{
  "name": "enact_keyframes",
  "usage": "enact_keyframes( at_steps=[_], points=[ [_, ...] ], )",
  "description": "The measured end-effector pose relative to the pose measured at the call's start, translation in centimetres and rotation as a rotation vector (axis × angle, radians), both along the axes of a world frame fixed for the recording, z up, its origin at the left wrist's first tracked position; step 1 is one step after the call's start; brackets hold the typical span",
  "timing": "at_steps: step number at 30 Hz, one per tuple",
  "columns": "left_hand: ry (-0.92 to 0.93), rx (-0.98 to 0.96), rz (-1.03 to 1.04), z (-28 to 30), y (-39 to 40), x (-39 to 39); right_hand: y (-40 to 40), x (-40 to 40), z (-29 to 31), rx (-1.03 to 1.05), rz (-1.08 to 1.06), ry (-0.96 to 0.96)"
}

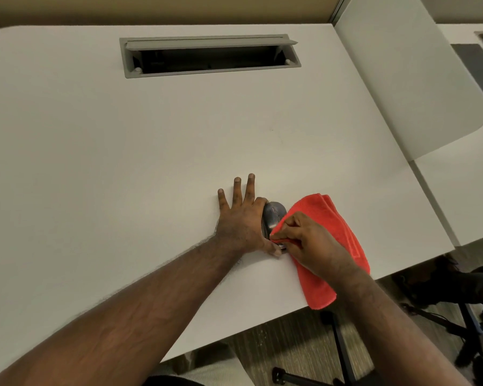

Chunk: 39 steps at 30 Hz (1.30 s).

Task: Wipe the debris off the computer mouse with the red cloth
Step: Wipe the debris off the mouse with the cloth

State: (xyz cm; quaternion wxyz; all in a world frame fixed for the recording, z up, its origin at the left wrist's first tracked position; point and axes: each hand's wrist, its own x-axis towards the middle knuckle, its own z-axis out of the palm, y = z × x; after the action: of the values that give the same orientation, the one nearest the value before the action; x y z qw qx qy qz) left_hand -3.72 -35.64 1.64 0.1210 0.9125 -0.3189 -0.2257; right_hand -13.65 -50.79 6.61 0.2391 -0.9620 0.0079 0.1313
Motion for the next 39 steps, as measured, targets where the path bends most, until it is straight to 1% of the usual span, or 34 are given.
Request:
enact_keyframes(
  at_steps=[4,7,9,14,19,23,28,33,39],
  points=[
    [0.161,0.092,0.017,1.3,-0.3,1.0,0.7,-1.7,-0.8,0.017,-0.091,-0.073],
    [0.245,0.112,0.020,2.5,-1.1,2.0,1.0,-1.9,-0.9,0.019,-0.105,-0.116],
    [0.234,0.118,0.023,3.1,-1.7,2.0,1.2,-2.0,-0.8,-0.017,-0.097,-0.144],
    [0.103,0.159,0.019,3.4,-2.1,1.5,2.9,-3.1,-1.1,-0.246,-0.133,-0.254],
    [0.111,0.169,0.049,3.8,-2.0,1.4,4.7,-3.9,-2.2,-0.306,-0.038,-0.300],
    [0.099,0.221,0.043,3.9,-2.3,1.5,4.9,-3.3,-2.3,-0.280,-0.107,-0.359],
    [0.098,0.213,0.042,3.6,-2.4,1.8,3.4,-4.7,-2.8,-0.290,-0.079,-0.332],
    [0.095,0.216,0.027,3.4,-2.6,2.0,1.2,-5.7,-2.6,-0.254,-0.214,-0.293],
    [0.098,0.221,0.029,3.5,-2.6,2.2,3.5,-4.2,-2.7,-0.195,-0.073,-0.310]
  ],
)
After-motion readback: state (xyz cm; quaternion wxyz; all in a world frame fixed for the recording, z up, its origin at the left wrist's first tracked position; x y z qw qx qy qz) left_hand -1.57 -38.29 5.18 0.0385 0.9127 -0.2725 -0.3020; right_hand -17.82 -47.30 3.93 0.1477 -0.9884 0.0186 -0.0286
